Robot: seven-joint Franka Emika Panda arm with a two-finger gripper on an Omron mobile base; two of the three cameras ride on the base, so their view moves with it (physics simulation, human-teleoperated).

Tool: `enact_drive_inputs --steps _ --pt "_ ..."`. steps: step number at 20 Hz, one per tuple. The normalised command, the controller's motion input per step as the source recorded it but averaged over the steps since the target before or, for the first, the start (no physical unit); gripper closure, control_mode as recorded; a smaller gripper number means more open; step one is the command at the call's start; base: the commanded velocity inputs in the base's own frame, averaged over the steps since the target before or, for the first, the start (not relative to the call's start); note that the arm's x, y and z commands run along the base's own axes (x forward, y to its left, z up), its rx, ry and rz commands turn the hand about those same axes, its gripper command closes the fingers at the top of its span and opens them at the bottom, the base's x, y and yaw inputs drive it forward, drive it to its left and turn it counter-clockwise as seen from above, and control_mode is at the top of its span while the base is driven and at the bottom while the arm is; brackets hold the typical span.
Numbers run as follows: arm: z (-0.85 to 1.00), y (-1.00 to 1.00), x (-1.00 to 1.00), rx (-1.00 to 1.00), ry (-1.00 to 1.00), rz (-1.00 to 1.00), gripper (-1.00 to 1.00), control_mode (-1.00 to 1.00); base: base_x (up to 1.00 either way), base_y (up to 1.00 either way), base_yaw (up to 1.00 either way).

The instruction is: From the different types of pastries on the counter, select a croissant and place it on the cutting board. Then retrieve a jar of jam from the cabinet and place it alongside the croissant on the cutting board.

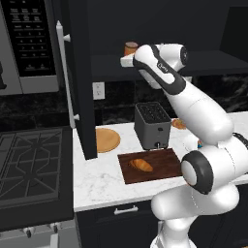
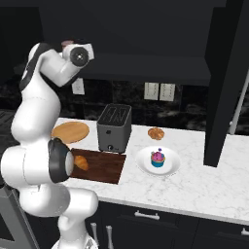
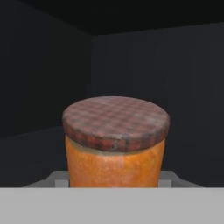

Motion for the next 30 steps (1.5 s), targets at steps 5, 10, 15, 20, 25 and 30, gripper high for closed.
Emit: enact_drive_inputs --steps 5,10,15,20,25,30 --pt "0.64 -0.32 -0.8 0.05 -0.03 0.01 1.0 -1.0 0.0 0.0 0.0" --pt "0.93 -0.18 -0.43 0.0 0.27 0.03 1.0 -1.0 0.0 0.0 0.0" --pt "0.29 -0.38 -0.66 0.0 0.15 0.0 1.0 -1.0 0.0 0.0 0.0" --pt "-0.49 -0.37 -1.0 0.0 -0.12 0.02 1.0 -1.0 0.0 0.0 0.0" --pt "-0.72 -0.24 -1.0 0.01 -0.36 0.05 1.0 -1.0 0.0 0.0 0.0" --pt "-0.22 -0.02 -0.84 0.0 -0.03 0.08 1.0 -1.0 0.0 0.0 0.0"
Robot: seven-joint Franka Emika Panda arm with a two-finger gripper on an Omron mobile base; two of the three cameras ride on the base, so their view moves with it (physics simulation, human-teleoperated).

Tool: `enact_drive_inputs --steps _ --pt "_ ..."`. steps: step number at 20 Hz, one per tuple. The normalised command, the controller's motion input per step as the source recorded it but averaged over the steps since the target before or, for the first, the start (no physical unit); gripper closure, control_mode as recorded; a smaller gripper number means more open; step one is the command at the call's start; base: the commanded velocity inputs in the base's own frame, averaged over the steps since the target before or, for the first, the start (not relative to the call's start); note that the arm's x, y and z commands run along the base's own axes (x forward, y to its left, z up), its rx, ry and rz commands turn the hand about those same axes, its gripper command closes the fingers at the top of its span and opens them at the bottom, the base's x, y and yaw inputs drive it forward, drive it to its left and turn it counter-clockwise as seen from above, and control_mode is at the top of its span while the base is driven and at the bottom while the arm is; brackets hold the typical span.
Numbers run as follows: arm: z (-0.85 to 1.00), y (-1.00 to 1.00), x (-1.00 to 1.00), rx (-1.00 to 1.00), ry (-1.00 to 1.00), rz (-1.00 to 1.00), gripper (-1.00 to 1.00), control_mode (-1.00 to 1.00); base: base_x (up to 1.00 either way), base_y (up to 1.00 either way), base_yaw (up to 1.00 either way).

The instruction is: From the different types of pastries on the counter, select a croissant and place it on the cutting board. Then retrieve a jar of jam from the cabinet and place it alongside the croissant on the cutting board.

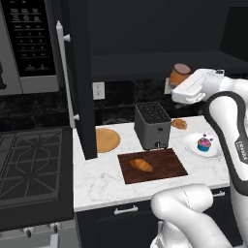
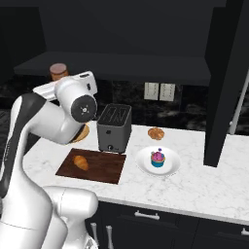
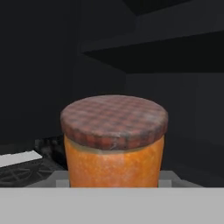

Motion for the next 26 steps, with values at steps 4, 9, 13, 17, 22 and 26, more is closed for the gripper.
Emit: enact_drive_inputs --steps 4,9,13,17,22,26 --pt "0.0 -0.02 -0.35 0.0 0.06 0.1 1.0 -1.0 0.0 0.0 0.0" --pt "-0.24 -0.17 -0.02 0.0 0.12 0.18 1.0 -1.0 0.0 0.0 0.0" --pt "-0.48 -0.32 0.0 0.0 0.06 0.27 1.0 -1.0 0.0 0.0 0.0" --pt "-0.54 -0.44 0.0 0.02 0.0 0.3 1.0 -1.0 0.0 0.0 0.0" --pt "-0.77 -0.24 0.0 -0.01 0.0 0.29 1.0 -1.0 0.0 0.0 0.0" --pt "-0.8 -0.1 0.0 -0.05 0.0 0.25 1.0 -1.0 0.0 0.0 0.0"
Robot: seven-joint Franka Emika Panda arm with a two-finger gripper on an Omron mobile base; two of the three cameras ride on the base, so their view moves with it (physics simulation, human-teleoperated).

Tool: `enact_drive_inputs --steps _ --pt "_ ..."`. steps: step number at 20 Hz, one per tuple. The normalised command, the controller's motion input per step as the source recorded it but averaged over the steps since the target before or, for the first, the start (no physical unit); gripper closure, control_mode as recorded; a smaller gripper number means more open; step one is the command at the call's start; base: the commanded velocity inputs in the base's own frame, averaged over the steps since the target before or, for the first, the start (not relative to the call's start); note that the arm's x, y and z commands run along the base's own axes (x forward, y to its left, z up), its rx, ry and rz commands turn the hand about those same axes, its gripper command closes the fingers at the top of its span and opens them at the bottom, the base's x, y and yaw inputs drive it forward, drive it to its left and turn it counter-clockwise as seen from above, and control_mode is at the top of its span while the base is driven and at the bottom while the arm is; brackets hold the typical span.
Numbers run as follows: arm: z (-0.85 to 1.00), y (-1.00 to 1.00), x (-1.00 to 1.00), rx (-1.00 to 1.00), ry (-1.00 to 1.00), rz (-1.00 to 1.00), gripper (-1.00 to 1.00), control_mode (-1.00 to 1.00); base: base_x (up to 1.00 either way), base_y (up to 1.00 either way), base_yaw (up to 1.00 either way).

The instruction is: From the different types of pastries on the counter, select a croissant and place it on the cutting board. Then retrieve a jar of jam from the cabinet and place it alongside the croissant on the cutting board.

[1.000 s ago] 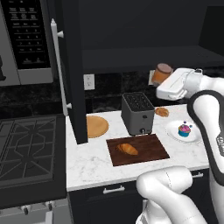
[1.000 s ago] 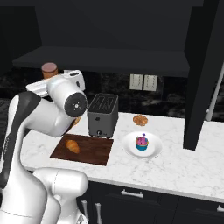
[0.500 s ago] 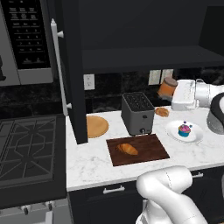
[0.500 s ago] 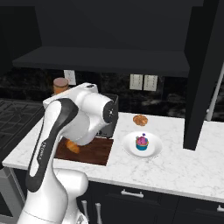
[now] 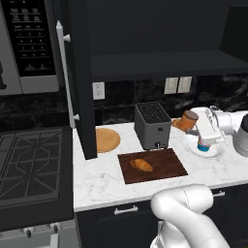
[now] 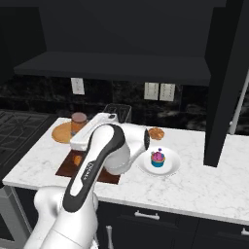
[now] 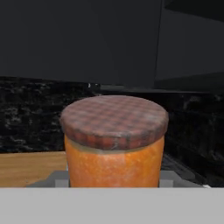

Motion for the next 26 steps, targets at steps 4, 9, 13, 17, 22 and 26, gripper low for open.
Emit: enact_drive_inputs --steps 4,9,13,17,22,26 --pt "-0.67 0.0 0.0 -0.07 0.0 0.12 1.0 -1.0 0.0 0.0 0.0" --pt "-0.83 0.0 0.0 -0.15 -0.06 0.0 1.0 -1.0 0.0 0.0 0.0" --pt "-0.49 0.0 0.11 -0.07 -0.12 0.0 1.0 -1.0 0.0 0.0 0.0" --pt "-0.57 0.0 0.42 0.0 -0.07 0.05 1.0 -1.0 0.0 0.0 0.0" --pt "-0.65 0.0 0.41 0.0 -0.01 0.06 1.0 -1.0 0.0 0.0 0.0" --pt "-0.38 0.0 0.33 0.0 0.01 0.03 1.0 -1.0 0.0 0.0 0.0"
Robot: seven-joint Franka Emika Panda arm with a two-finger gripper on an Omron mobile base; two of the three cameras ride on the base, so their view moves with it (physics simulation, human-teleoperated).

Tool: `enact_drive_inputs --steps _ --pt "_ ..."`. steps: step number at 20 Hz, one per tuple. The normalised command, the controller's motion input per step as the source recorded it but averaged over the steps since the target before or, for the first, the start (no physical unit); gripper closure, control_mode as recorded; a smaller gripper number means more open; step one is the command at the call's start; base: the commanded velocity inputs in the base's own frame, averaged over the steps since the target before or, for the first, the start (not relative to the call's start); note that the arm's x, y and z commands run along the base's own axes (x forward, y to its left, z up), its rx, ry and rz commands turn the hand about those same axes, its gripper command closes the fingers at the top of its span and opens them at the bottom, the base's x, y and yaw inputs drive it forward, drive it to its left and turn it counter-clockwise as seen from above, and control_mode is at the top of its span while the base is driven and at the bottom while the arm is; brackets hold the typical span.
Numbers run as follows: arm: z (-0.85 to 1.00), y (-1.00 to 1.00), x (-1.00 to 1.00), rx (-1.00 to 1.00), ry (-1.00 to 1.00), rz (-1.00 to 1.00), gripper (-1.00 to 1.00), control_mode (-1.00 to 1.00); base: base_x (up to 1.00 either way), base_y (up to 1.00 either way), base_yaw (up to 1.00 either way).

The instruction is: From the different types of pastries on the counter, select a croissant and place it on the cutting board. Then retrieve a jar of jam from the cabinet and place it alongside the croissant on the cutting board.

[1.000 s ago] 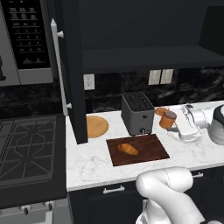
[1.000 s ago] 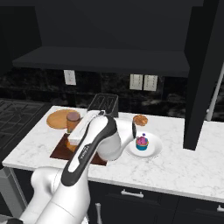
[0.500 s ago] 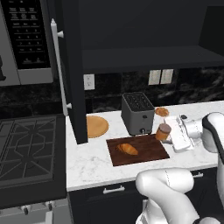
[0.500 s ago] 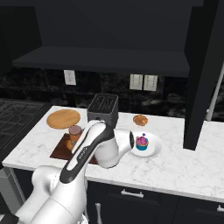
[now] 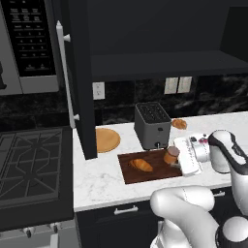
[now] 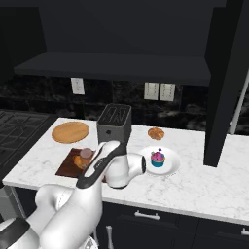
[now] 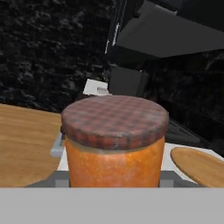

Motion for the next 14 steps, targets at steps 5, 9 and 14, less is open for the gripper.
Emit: enact_drive_inputs --steps 5,9,14 --pt "-0.39 0.0 0.54 0.0 0.03 0.0 1.0 -1.0 0.0 0.0 0.0" --pt "-0.44 0.0 0.56 0.0 0.05 0.0 1.0 -1.0 0.0 0.0 0.0" --pt "-0.35 -0.22 0.45 0.0 0.01 0.0 1.0 -1.0 0.0 0.0 0.0"
